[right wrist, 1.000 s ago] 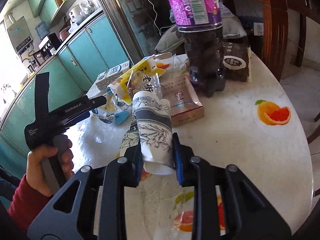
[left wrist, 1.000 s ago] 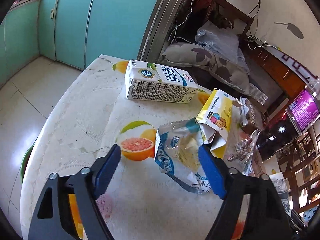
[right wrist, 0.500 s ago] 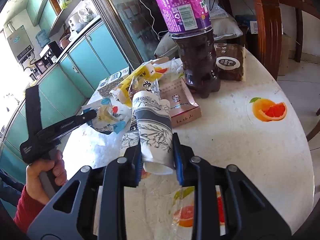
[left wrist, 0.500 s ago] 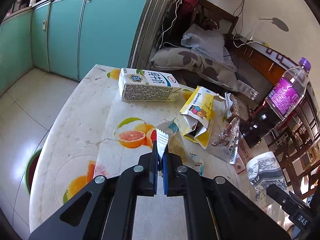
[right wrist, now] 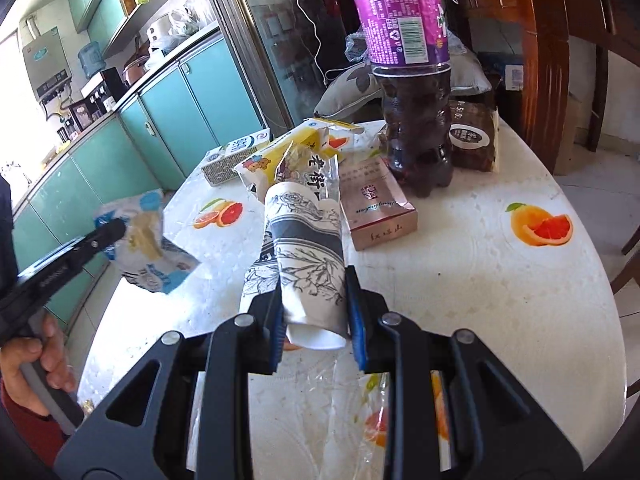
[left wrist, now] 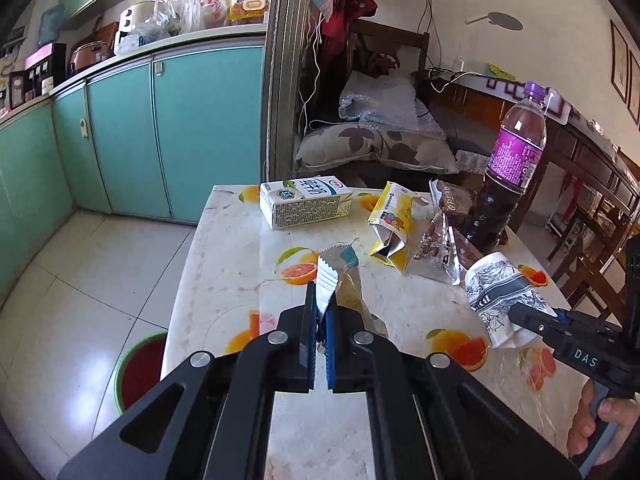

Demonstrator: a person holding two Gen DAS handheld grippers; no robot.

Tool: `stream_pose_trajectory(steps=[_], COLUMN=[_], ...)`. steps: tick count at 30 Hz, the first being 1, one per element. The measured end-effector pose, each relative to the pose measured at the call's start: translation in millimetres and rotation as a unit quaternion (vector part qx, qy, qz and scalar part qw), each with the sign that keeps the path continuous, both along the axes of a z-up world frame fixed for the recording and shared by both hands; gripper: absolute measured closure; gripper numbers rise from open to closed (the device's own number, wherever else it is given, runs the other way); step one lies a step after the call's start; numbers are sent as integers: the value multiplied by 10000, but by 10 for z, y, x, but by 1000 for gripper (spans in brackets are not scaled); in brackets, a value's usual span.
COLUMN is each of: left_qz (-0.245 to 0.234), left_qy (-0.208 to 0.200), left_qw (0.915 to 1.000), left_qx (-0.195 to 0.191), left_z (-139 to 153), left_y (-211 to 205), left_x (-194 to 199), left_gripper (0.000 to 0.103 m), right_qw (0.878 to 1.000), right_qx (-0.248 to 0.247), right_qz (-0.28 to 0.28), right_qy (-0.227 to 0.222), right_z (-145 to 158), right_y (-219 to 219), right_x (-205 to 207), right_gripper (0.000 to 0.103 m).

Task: Collect trash
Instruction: 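Carry the paper strip and paper cup from the table toward the red bin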

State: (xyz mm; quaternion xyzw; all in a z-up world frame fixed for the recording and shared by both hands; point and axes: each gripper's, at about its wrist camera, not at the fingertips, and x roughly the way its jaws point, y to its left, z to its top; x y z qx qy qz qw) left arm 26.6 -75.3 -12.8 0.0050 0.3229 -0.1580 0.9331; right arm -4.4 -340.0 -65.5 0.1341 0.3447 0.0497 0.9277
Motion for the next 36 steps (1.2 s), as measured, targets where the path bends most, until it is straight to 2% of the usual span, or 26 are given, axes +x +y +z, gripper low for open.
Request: stream_pose_trajectory(steps=[4, 11, 22, 32, 36], left_qz=[-94, -240, -559, -637, -603], left_qy=[-22, 160, 382, 333, 190], left_qw=[10000, 9992, 9970, 9965, 9974], left_qx=[-21, -280, -372, -417, -336], left_z=[8, -117, -248, -206, -157], left_y=[91, 187, 78, 99, 134], left_x=[-25, -12, -37, -88, -114], left_gripper=[102, 102, 102, 102, 102], right_qw=[10000, 9998, 9995, 9993, 9989], right_qx=[-18, -192, -223, -225, -286], right_qz=[-27, 33, 238, 256, 281], right_qy=[13, 22, 17, -183, -261], right_z=[-27, -48, -35, 80, 137], right_y=[48, 196, 333, 348, 407], right_x=[29, 70, 109, -8, -36], right_gripper=[77, 77, 77, 77, 77])
